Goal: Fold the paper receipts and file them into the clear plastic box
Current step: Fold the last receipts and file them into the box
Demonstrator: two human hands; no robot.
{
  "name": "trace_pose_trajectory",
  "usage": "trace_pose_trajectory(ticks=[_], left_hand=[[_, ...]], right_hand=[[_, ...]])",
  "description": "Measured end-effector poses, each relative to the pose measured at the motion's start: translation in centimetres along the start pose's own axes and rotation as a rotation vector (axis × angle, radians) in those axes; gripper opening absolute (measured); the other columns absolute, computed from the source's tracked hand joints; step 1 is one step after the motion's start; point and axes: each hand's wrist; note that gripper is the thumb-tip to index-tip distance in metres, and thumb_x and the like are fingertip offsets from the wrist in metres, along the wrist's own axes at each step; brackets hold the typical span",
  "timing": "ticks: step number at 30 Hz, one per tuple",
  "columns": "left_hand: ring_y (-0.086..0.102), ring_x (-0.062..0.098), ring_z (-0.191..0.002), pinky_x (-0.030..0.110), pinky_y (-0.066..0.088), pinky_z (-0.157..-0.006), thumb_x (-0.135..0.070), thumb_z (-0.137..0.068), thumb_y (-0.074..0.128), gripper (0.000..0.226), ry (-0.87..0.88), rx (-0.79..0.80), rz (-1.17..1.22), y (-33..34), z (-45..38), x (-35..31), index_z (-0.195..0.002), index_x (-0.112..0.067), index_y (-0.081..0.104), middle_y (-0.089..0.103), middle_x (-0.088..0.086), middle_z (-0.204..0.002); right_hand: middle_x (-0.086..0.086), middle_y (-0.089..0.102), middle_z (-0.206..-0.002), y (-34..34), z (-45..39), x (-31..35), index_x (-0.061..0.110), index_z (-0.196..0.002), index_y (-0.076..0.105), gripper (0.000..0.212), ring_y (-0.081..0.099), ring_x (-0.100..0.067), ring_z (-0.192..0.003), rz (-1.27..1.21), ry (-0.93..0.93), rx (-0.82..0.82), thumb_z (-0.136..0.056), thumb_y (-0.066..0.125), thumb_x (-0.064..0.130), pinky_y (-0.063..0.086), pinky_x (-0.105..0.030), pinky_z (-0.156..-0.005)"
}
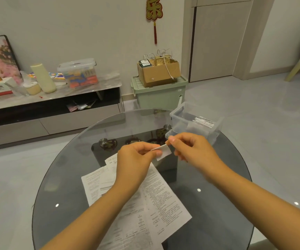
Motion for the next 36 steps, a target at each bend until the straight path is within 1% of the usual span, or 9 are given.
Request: trace_pose_trajectory(ticks=[4, 9, 16, 19, 22, 24, 27, 30, 36], left_hand=[[0.066, 0.001, -0.078, 0.009, 0.050, -0.070, -0.011, -0.080, 0.072, 0.020, 0.120, 0.016, -0.003, 1.8, -1.7, -1.0, -0.079, -0.031, 0.074, 0.071, -0.018, -0.078], [0.060, 0.002, -0.098, 0.003, 0.043, -0.079, -0.008, -0.081, 0.071, 0.019, 0.249, 0.048, -0.107, 3.4, -4.2, -1.4, -0.096, -0.018, 0.076, 0.064, -0.013, -0.110], [0.064, 0.015, -0.102, 0.029, 0.054, -0.089, -0.011, -0.078, 0.075, 0.028, 0.210, 0.217, -0.018, 6.4, -7.7, -2.4, -0.102, -0.024, 0.073, 0.054, -0.009, -0.131], [0.057, 0.010, -0.112, 0.023, 0.049, -0.094, -0.014, -0.079, 0.074, 0.028, 0.302, 0.268, -0.104, 7.9, -9.3, -2.6, -0.105, -0.026, 0.071, 0.050, -0.009, -0.136], [0.048, 0.003, -0.120, 0.002, 0.034, -0.090, -0.019, -0.081, 0.072, 0.023, 0.373, 0.279, -0.167, 9.4, -10.9, -2.8, -0.103, -0.024, 0.072, 0.049, -0.010, -0.136], [0.046, -0.001, -0.117, -0.002, 0.031, -0.087, -0.018, -0.084, 0.068, 0.020, 0.375, 0.293, -0.161, 10.3, -11.9, -2.9, -0.103, -0.022, 0.073, 0.050, -0.010, -0.135], [0.049, 0.005, -0.118, 0.019, 0.038, -0.102, -0.015, -0.089, 0.060, 0.023, 0.393, 0.346, -0.177, 11.8, -13.2, -3.0, -0.109, -0.021, 0.070, 0.056, -0.005, -0.130], [0.052, 0.010, -0.116, 0.027, 0.035, -0.105, -0.022, -0.091, 0.049, 0.031, 0.422, 0.457, -0.375, 13.0, -14.0, -3.0, -0.118, -0.021, 0.064, 0.061, -0.005, -0.124], [0.045, 0.017, -0.106, 0.031, 0.027, -0.087, -0.042, -0.071, 0.008, 0.073, 0.732, 0.571, -0.814, 14.9, -14.8, -2.2, -0.117, -0.021, 0.060, 0.059, -0.006, -0.120]], right_hand=[[-0.006, 0.072, -0.076, -1.7, -1.3, 0.5, 0.010, -0.083, 0.073, 0.019, 0.065, -0.012, -0.066, -0.130, 0.097, 0.020, -0.088, 0.061, 0.024, 0.047, -0.019, -0.056], [-0.002, 0.071, -0.068, -3.3, -3.0, 0.7, 0.019, -0.073, 0.074, 0.012, 0.065, -0.008, -0.062, -0.195, 0.155, -0.089, -0.082, 0.068, 0.014, 0.051, -0.017, -0.059], [0.004, 0.068, -0.071, -5.6, -6.0, 0.0, 0.015, -0.082, 0.071, 0.006, 0.064, -0.005, -0.061, -0.143, 0.131, -0.264, -0.080, 0.069, 0.009, 0.052, -0.017, -0.061], [0.000, 0.068, -0.077, -6.7, -7.3, -0.7, 0.015, -0.091, 0.069, 0.014, 0.062, -0.010, -0.068, -0.113, 0.128, -0.327, -0.081, 0.067, 0.006, 0.051, -0.021, -0.064], [0.000, 0.068, -0.084, -7.6, -8.4, -1.6, 0.018, -0.094, 0.069, 0.021, 0.064, -0.012, -0.077, -0.030, 0.068, -0.387, -0.080, 0.065, 0.003, 0.052, -0.024, -0.073], [0.006, 0.066, -0.084, -8.0, -9.0, -2.2, 0.020, -0.094, 0.069, 0.024, 0.060, -0.008, -0.073, 0.073, 0.007, -0.428, -0.081, 0.061, 0.001, 0.050, -0.019, -0.070], [0.013, 0.062, -0.080, -8.9, -9.8, -3.0, 0.021, -0.096, 0.069, 0.025, 0.054, -0.004, -0.067, 0.253, -0.080, -0.508, -0.084, 0.059, 0.003, 0.041, -0.006, -0.059], [0.004, 0.066, -0.086, -9.8, -10.2, -4.2, 0.022, -0.099, 0.068, 0.028, 0.056, -0.010, -0.072, 0.402, -0.114, -0.567, -0.083, 0.058, 0.002, 0.041, -0.012, -0.063], [-0.001, 0.068, -0.087, -10.0, -11.0, -5.5, 0.017, -0.098, 0.070, 0.019, 0.058, -0.017, -0.083, 0.601, -0.136, -0.587, -0.085, 0.061, 0.008, 0.044, -0.025, -0.071]])
Point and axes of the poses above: each hand's wrist, its own z-axis away from the middle knuckle, its own y-axis out of the palm, x = y × z
